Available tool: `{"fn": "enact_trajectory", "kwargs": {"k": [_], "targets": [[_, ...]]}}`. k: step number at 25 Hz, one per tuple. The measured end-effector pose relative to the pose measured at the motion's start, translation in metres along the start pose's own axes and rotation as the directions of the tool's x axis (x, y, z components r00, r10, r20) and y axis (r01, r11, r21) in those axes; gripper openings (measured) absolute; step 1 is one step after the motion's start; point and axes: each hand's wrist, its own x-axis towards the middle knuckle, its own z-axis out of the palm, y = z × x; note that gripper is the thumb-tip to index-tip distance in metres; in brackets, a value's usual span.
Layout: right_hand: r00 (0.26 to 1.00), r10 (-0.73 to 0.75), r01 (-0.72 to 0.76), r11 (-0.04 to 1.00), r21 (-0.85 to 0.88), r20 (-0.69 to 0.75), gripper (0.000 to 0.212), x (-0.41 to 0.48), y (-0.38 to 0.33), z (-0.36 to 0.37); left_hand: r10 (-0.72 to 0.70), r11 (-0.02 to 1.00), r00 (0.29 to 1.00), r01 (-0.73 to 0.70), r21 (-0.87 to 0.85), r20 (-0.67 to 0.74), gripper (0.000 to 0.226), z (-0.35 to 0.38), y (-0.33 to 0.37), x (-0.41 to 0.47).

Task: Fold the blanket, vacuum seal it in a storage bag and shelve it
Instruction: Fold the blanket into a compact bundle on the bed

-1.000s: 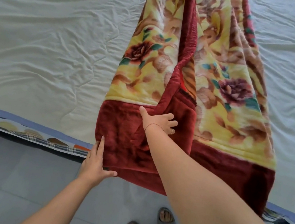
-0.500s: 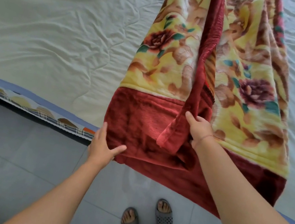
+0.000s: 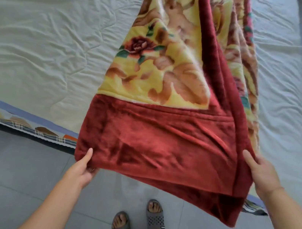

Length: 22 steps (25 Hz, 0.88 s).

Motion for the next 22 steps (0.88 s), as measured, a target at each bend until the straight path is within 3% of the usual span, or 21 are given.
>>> {"fn": "enact_trajectory", "kwargs": {"k": [2, 4, 6, 10, 13, 17, 20, 22], "targets": [[0.996, 0.052, -0.060, 0.992, -0.112, -0.075, 0.081, -0.019, 0.023, -0.045, -0.061, 0.995, 0.998, 0.058, 0.087, 0.031, 0.006, -0.009, -0.016, -0.010], [0.985, 0.113, -0.124, 0.989, -0.086, -0.128, 0.047, -0.033, 0.044, -0.074, -0.138, 0.979, 0.989, 0.127, 0.159, 0.059, 0.009, -0.008, -0.049, -0.021], [0.973, 0.149, -0.174, 0.975, -0.136, -0.176, 0.028, -0.029, 0.074, -0.084, -0.182, 0.973, 0.982, 0.174, 0.153, 0.043, 0.017, -0.005, -0.082, -0.021], [0.959, 0.252, -0.273, 0.945, -0.179, -0.132, 0.027, -0.004, 0.117, -0.048, -0.093, 0.994, 0.990, 0.098, 0.049, -0.106, 0.004, 0.005, -0.082, 0.003], [0.967, 0.252, -0.255, 0.960, -0.119, -0.042, 0.017, -0.008, 0.129, -0.018, -0.017, 0.998, 0.977, 0.029, 0.054, -0.211, 0.003, 0.002, -0.054, 0.023], [0.974, 0.209, -0.219, 0.967, -0.126, -0.088, 0.012, -0.022, 0.128, -0.030, -0.108, 0.992, 0.975, 0.119, 0.046, -0.194, 0.007, -0.001, -0.027, 0.031], [0.976, 0.211, -0.218, 0.960, -0.176, -0.055, 0.012, -0.027, 0.135, -0.049, -0.103, 0.993, 0.959, 0.116, 0.032, -0.263, 0.011, -0.004, -0.025, 0.027], [0.970, 0.218, -0.237, 0.950, -0.202, -0.110, 0.014, -0.026, 0.137, -0.053, -0.128, 0.989, 0.940, 0.146, 0.033, -0.315, 0.015, -0.006, -0.035, 0.023]]}}
